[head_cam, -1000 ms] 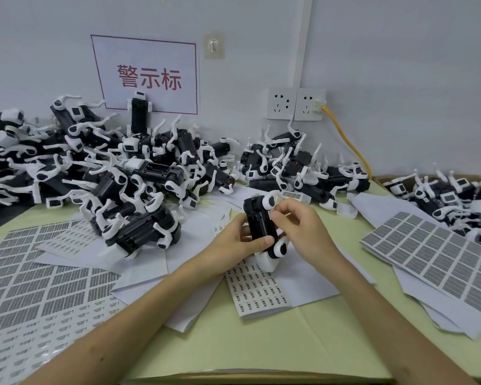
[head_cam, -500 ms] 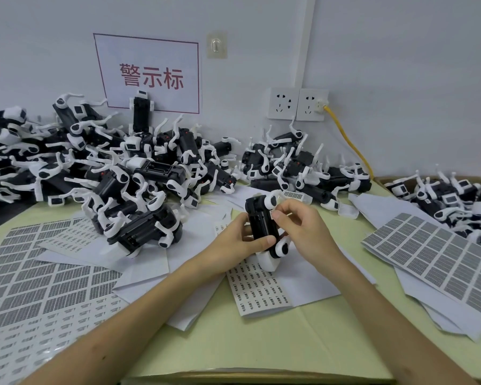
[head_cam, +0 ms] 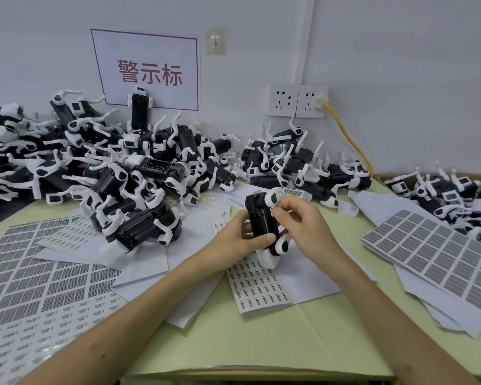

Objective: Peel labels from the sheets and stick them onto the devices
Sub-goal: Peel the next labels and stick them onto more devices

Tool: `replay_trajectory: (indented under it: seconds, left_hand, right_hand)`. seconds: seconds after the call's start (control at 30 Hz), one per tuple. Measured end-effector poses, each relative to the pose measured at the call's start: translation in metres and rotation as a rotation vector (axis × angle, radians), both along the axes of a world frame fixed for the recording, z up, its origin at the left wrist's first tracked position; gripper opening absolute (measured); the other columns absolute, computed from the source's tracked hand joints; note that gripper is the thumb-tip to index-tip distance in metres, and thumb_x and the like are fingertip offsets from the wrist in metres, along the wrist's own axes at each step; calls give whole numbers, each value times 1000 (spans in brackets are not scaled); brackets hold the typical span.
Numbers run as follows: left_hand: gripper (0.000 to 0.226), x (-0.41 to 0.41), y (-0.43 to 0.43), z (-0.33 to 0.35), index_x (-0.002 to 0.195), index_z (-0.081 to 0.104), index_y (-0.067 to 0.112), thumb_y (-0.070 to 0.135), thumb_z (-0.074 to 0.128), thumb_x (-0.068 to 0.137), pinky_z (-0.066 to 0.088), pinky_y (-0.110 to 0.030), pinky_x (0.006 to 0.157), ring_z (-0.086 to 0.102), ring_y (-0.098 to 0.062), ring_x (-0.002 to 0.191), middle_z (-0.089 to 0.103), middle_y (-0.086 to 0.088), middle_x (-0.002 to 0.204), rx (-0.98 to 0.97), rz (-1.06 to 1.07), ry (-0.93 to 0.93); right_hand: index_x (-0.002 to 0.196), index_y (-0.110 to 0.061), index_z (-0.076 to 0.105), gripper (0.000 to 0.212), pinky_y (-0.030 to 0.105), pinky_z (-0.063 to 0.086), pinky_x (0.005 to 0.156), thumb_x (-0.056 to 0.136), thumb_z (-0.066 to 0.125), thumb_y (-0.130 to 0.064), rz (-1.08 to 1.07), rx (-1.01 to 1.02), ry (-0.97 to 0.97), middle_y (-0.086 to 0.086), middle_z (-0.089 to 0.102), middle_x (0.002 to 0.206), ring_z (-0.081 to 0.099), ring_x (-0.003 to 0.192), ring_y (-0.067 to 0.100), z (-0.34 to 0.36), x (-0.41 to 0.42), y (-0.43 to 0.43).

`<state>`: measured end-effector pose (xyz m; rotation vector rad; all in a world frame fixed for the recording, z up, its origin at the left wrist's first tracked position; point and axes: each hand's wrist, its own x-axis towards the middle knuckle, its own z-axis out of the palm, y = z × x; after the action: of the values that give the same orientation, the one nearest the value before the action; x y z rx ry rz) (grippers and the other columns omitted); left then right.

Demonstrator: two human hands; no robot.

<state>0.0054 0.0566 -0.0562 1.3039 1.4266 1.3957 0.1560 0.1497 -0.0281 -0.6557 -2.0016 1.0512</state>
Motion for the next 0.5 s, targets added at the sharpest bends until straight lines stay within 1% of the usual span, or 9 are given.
replay_trajectory:
  seconds: [0.1, 0.27, 0.4, 0.5]
  left_hand:
    - [45, 0, -1, 0, 135, 52, 13, 9, 73, 96, 56, -32, 100, 70, -14, 117, 72, -3, 126, 2, -2, 0]
    - [45, 1, -1, 1, 136, 51, 12, 9, 72, 96, 56, -32, 102, 69, -15, 118, 71, -3, 127, 5, -2, 11]
    - [45, 1, -1, 1, 136, 52, 11, 8, 72, 96, 56, -33, 103, 69, -16, 119, 71, -4, 127, 7, 5, 24]
    - [44, 1, -2, 1, 135, 53, 14, 10, 73, 96, 56, -26, 97, 70, -12, 116, 73, 1, 124, 15, 6, 30]
  right_hand:
    - [79, -20, 62, 22, 53, 56, 72, 100, 61, -14, -5, -5, -1, -10, 63, 72, 58, 69, 12, 0, 0, 0]
    - [80, -18, 62, 20, 51, 56, 75, 100, 61, -14, -1, -12, -1, -11, 62, 72, 58, 71, 11, 0, 0, 0]
    - [82, -14, 63, 18, 48, 55, 73, 100, 61, -14, -9, -13, -2, -6, 63, 74, 58, 71, 12, 1, 1, -1]
    - [82, -13, 63, 17, 47, 56, 68, 99, 63, -14, -17, -22, 7, -2, 64, 75, 59, 70, 14, 1, 1, -1]
